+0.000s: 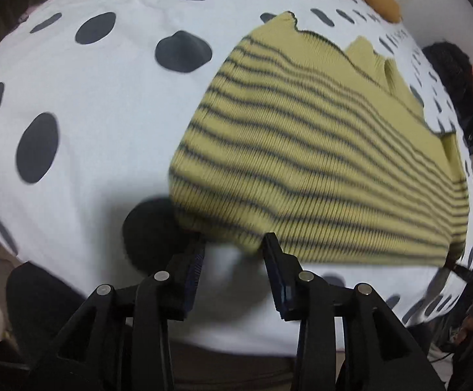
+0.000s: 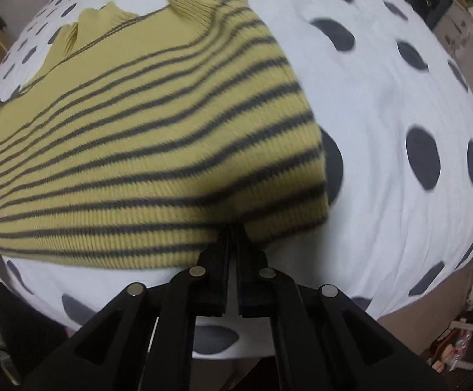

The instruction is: Fold large clothes

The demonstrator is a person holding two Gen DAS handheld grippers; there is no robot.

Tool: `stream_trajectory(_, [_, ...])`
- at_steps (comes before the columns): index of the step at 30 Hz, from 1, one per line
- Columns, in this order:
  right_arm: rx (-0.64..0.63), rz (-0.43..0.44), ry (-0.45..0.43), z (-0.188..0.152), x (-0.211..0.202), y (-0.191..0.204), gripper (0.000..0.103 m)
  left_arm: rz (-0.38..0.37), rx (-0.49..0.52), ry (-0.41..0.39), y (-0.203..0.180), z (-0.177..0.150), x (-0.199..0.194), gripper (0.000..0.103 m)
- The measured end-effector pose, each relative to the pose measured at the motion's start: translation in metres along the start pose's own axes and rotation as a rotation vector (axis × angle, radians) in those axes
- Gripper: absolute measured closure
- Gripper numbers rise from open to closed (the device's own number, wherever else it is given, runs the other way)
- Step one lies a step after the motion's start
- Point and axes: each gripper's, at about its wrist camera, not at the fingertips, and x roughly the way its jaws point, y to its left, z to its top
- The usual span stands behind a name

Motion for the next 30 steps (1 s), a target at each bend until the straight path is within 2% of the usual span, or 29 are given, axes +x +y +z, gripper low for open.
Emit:
stream_trajectory(2, [0.044, 0.049, -0.03, 0.005, -0.015, -0.002, 0.101, 0.008, -0.02, -0.062, 0.003, 0.004, -0.022, 0.077])
stream_trajectory(3, [0.058, 0.058, -0.084, 0.012, -0.03, 0.0, 0.097, -0.003, -0.019, -0.099, 0.0, 0.009, -0.032, 0.077])
stream_trajectory(5, [0.061, 0.022, -0.175, 0.029, -0.051, 0.005, 0.096, -0.054, 0.008, -0.162, -0.009, 0.029, -0.05, 0.077])
stream_trajectory(7, [0.051, 0.032, -0.192, 0.046, -0.051, 0.005, 0.095, -0.083, 0.05, -0.19, -0.023, 0.048, -0.051, 0.076])
stream_trajectory(8, [0.047, 0.045, -0.178, 0.056, -0.042, 0.003, 0.095, -0.083, 0.073, -0.188, -0.032, 0.055, -0.041, 0.071])
stream_trajectory(9, [0.033, 0.007, -0.152, 0.06, -0.031, -0.001, 0.095, -0.061, 0.081, -0.171, -0.035, 0.058, -0.028, 0.071])
stream_trajectory(10, [0.021, -0.047, -0.129, 0.053, -0.016, -0.014, 0.095, 0.012, 0.074, -0.112, -0.035, 0.059, -0.004, 0.071])
stream_trajectory(11, [0.031, -0.106, -0.111, 0.052, -0.005, -0.029, 0.096, 0.027, 0.051, -0.072, -0.025, 0.056, 0.009, 0.071])
stream_trajectory(12, [0.079, -0.116, -0.098, 0.041, -0.002, -0.05, 0.097, -0.01, 0.006, -0.066, -0.013, 0.052, 0.014, 0.069])
stream_trajectory(13, [0.13, -0.106, -0.087, 0.039, -0.004, -0.063, 0.079, -0.015, -0.024, -0.077, -0.007, 0.05, 0.008, 0.067])
stream_trajectory(14, [0.166, -0.094, -0.096, 0.036, -0.01, -0.073, 0.073, 0.01, -0.041, -0.099, -0.003, 0.051, -0.003, 0.07])
stream_trajectory(15, [0.198, -0.076, -0.125, 0.036, -0.022, -0.08, 0.071, 0.021, -0.039, -0.136, -0.005, 0.055, -0.017, 0.073])
stream_trajectory(17, [0.23, 0.003, -0.224, 0.046, -0.048, -0.081, 0.071, -0.044, -0.004, -0.192, -0.018, 0.069, -0.037, 0.073])
stream_trajectory(19, [0.215, 0.108, -0.282, 0.072, -0.06, -0.065, 0.071, -0.09, 0.038, -0.219, -0.036, 0.093, -0.042, 0.073])
stream_trajectory(21, [0.184, 0.226, -0.281, 0.108, -0.053, -0.039, 0.071, -0.087, 0.096, -0.225, -0.06, 0.122, -0.032, 0.073])
stream_trajectory(23, [0.137, 0.268, -0.261, 0.138, -0.034, -0.015, 0.071, -0.094, 0.117, -0.182, -0.076, 0.145, -0.002, 0.073])
stream_trajectory(24, [0.121, 0.263, -0.244, 0.14, -0.027, -0.001, 0.071, -0.082, 0.116, -0.146, -0.078, 0.156, 0.014, 0.072])
stream_trajectory(26, [0.095, 0.191, -0.169, 0.155, 0.006, 0.008, 0.075, 0.03, 0.126, -0.097, -0.076, 0.169, 0.05, 0.073])
stream_trajectory(27, [0.096, 0.151, -0.127, 0.16, 0.023, 0.003, 0.083, 0.06, 0.13, -0.09, -0.072, 0.174, 0.061, 0.078])
stream_trajectory(28, [0.111, 0.139, -0.117, 0.164, 0.032, -0.004, 0.096, 0.072, 0.124, -0.097, -0.066, 0.181, 0.067, 0.081])
stream_trajectory(29, [0.143, 0.131, -0.123, 0.167, 0.032, -0.014, 0.103, 0.081, 0.105, -0.107, -0.06, 0.184, 0.064, 0.089])
stream_trajectory(30, [0.175, 0.115, -0.131, 0.167, 0.027, -0.022, 0.103, 0.102, 0.08, -0.119, -0.053, 0.186, 0.057, 0.096])
